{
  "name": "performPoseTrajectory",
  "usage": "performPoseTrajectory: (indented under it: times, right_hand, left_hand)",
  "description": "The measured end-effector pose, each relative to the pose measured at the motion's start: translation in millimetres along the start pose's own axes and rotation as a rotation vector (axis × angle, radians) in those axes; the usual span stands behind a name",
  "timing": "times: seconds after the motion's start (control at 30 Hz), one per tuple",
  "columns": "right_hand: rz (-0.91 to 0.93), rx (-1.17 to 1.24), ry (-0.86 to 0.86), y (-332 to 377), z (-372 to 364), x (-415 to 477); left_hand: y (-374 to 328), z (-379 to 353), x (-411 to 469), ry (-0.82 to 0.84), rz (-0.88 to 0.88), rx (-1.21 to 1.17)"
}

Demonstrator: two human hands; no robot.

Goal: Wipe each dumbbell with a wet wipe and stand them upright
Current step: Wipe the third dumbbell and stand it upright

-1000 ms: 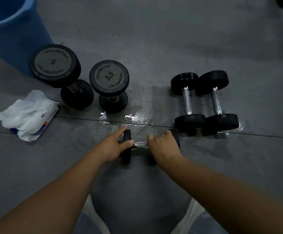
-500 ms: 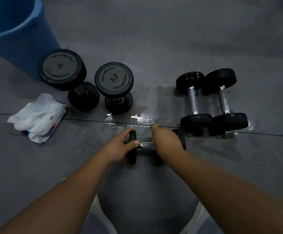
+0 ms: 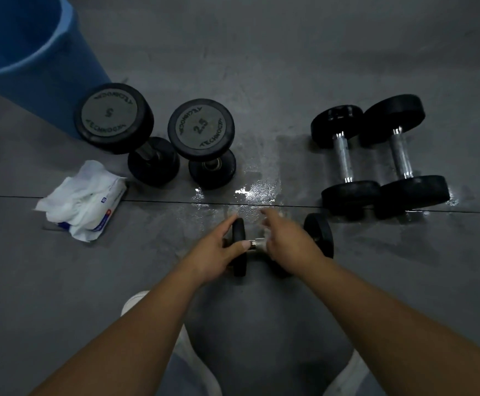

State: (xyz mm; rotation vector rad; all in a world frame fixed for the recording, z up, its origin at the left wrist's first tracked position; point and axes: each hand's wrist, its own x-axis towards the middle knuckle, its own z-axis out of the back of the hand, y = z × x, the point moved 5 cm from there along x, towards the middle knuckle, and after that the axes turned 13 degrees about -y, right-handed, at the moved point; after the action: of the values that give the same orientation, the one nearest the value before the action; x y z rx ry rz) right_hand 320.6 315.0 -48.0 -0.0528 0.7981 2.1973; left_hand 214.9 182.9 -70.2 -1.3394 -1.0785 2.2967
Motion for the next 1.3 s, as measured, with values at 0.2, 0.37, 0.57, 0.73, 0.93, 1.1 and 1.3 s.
performPoseTrajectory:
  times: [0.2,0.37,0.57,0.73,0.93,1.1,1.3]
  right_hand:
    - [0.01,-0.089,0.024,-4.3,4.1,-2.5]
    - [0.064,-0.086,0.036,6.2,-8.5,-11.5]
    - [0.039,-0.092,0.032,9.7,-12.9,-13.4]
    - [0.031,0.035,0.102,-4.6,-4.4,-8.7]
    - [0.151,-0.045,0.183,3.8,-19.4,-21.1]
    - [0.092,-0.067,0.159,5.1,-18.2,-15.5]
    - [0.067,0.034,-0.123,13.0,2.0,-2.0]
  left_hand:
    - [0.2,0.2,0.4,0.013,-0.007,0.031]
    - [5.1,4.5,2.7,0.01,0.036,0.076]
    - [8.6,1.3,-3.0,0.108,0.072,0.146]
    - [13.0,-7.8,-7.6,0.289,-0.012,0.366]
    - [10.7,-7.6,-4.9,0.253,-0.145,0.475]
    - [12.9,-2.0,-3.3,0.186,-0.13,0.292]
    - [-15.4,8.1,4.6,-0.183,-0.193,0.088]
